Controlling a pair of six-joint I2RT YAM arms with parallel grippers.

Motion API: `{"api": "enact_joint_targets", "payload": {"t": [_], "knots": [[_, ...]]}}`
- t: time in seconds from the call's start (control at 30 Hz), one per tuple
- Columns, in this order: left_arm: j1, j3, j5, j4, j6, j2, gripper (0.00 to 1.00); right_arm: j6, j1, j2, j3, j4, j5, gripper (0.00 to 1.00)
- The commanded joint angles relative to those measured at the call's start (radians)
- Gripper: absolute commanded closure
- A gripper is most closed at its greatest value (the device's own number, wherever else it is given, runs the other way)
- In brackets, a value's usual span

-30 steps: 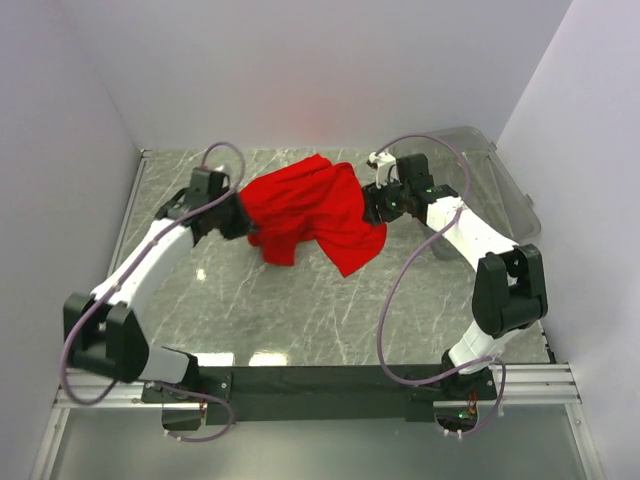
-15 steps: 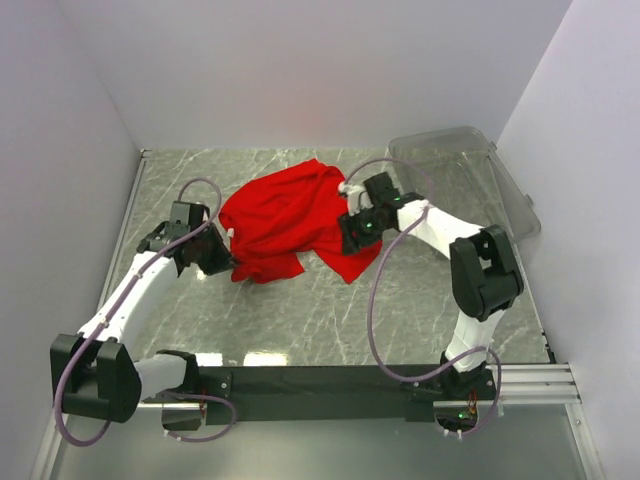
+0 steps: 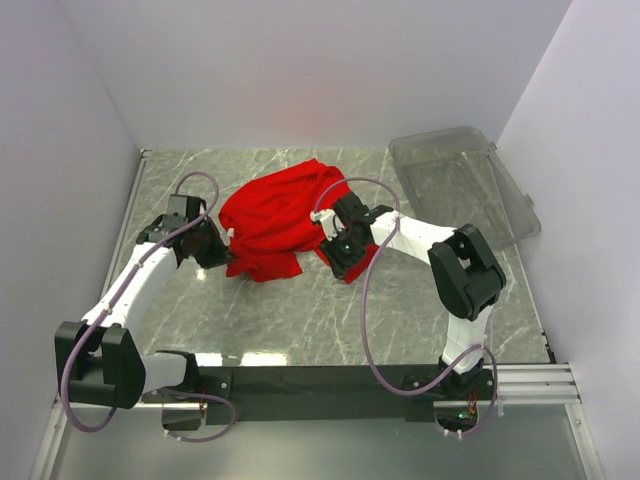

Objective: Fold and stack the t-shirts
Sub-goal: Flatten the tshirt out

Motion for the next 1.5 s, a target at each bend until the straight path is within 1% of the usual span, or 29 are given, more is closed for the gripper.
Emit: {"api": "enact_joint_targets", "payload": {"t": [0.0, 0.07, 0.17, 0.27, 0.3, 0.33, 0.37, 0.43, 0.5, 0.53, 0.57, 0.6, 0.67, 0.7, 0.73, 0.8, 0.83, 0.9, 0.93, 1.0, 1.07, 1.1, 1.17, 1.2, 1.27, 1.3, 1.37, 1.4, 1.47], "knots": [[0.017, 0.037, 0.014, 0.022, 0.031, -0.009, 0.99, -0.031, 0.017, 0.015, 0.009, -0.019, 0.098, 0.51], [0.025, 0.031, 0.015, 0.027, 0.031, -0.014, 0.99, -0.034, 0.026, 0.012, -0.011, -0.016, 0.135, 0.53], [0.036, 0.022, 0.022, 0.036, 0.033, -0.017, 0.99, -0.035, 0.04, 0.015, -0.031, -0.008, 0.179, 0.59], [0.048, 0.019, 0.025, 0.041, 0.042, -0.015, 0.99, -0.037, 0.048, 0.02, -0.04, -0.005, 0.2, 0.71], [0.052, 0.02, 0.026, 0.039, 0.045, -0.015, 0.99, -0.038, 0.048, 0.021, -0.04, -0.005, 0.203, 0.8], [0.056, 0.025, 0.022, 0.038, 0.049, -0.014, 0.99, -0.04, 0.048, 0.018, -0.039, -0.005, 0.203, 0.86], [0.066, 0.028, 0.022, 0.033, 0.06, -0.011, 0.99, -0.042, 0.043, 0.009, -0.039, -0.002, 0.21, 0.98], [0.08, 0.045, 0.015, 0.019, 0.083, -0.011, 0.99, -0.055, 0.028, -0.019, -0.031, -0.005, 0.212, 1.0], [0.101, 0.065, -0.009, -0.01, 0.106, -0.017, 0.99, -0.103, -0.035, -0.087, 0.002, -0.034, 0.177, 1.0], [0.109, 0.083, -0.023, -0.019, 0.127, -0.023, 0.99, -0.124, -0.074, -0.115, 0.024, -0.048, 0.157, 1.0], [0.117, 0.091, -0.049, -0.03, 0.137, -0.037, 0.99, -0.146, -0.146, -0.164, 0.048, -0.065, 0.14, 1.0], [0.146, 0.1, -0.064, -0.04, 0.148, -0.045, 0.99, -0.164, -0.193, -0.184, 0.076, -0.094, 0.123, 1.0], [0.19, 0.119, -0.086, -0.038, 0.169, -0.067, 0.99, -0.236, -0.294, -0.201, 0.189, -0.147, 0.106, 1.0], [0.209, 0.125, -0.083, -0.033, 0.174, -0.072, 0.99, -0.261, -0.32, -0.198, 0.234, -0.164, 0.104, 1.0], [0.226, 0.14, -0.078, -0.021, 0.183, -0.075, 0.99, -0.302, -0.342, -0.191, 0.324, -0.181, 0.104, 1.0], [0.276, 0.164, -0.051, -0.013, 0.189, -0.066, 0.99, -0.333, -0.394, -0.154, 0.416, -0.22, 0.12, 1.0], [0.289, 0.196, -0.038, -0.01, 0.198, -0.062, 0.99, -0.348, -0.411, -0.14, 0.508, -0.227, 0.124, 1.0], [0.316, 0.236, -0.023, -0.016, 0.206, -0.045, 0.99, -0.353, -0.438, -0.105, 0.593, -0.25, 0.121, 1.0], [0.322, 0.27, -0.012, -0.021, 0.221, -0.042, 0.99, -0.351, -0.463, -0.095, 0.665, -0.263, 0.111, 1.0], [0.336, 0.296, 0.008, -0.04, 0.237, -0.04, 0.99, -0.356, -0.481, -0.091, 0.711, -0.298, 0.071, 1.0], [0.342, 0.313, 0.063, -0.065, 0.266, -0.051, 0.99, -0.371, -0.495, -0.14, 0.685, -0.315, 0.028, 1.0], [0.342, 0.298, 0.084, -0.071, 0.272, -0.055, 0.99, -0.39, -0.497, -0.169, 0.612, -0.31, -0.021, 1.0], [0.341, 0.251, 0.185, -0.041, 0.273, -0.094, 0.99, -0.423, -0.498, -0.271, 0.514, -0.31, -0.079, 1.0], [0.342, 0.194, 0.212, -0.031, 0.269, -0.109, 0.98, -0.442, -0.498, -0.31, 0.409, -0.306, -0.121, 1.0], [0.341, 0.139, 0.303, -0.016, 0.25, -0.15, 0.96, -0.463, -0.498, -0.406, 0.305, -0.31, -0.152, 1.0], [0.342, 0.094, 0.327, -0.018, 0.244, -0.163, 0.94, -0.485, -0.497, -0.439, 0.205, -0.318, -0.161, 1.0], [0.341, 0.056, 0.354, -0.031, 0.23, -0.201, 0.94, -0.499, -0.497, -0.519, 0.103, -0.306, -0.164, 1.0], [0.339, 0.019, 0.357, -0.04, 0.226, -0.21, 0.94, -0.521, -0.498, -0.54, 0.014, -0.307, -0.162, 1.0], [0.335, -0.018, 0.368, -0.045, 0.201, -0.235, 0.93, -0.516, -0.498, -0.583, -0.06, -0.289, -0.152, 1.0]]}}
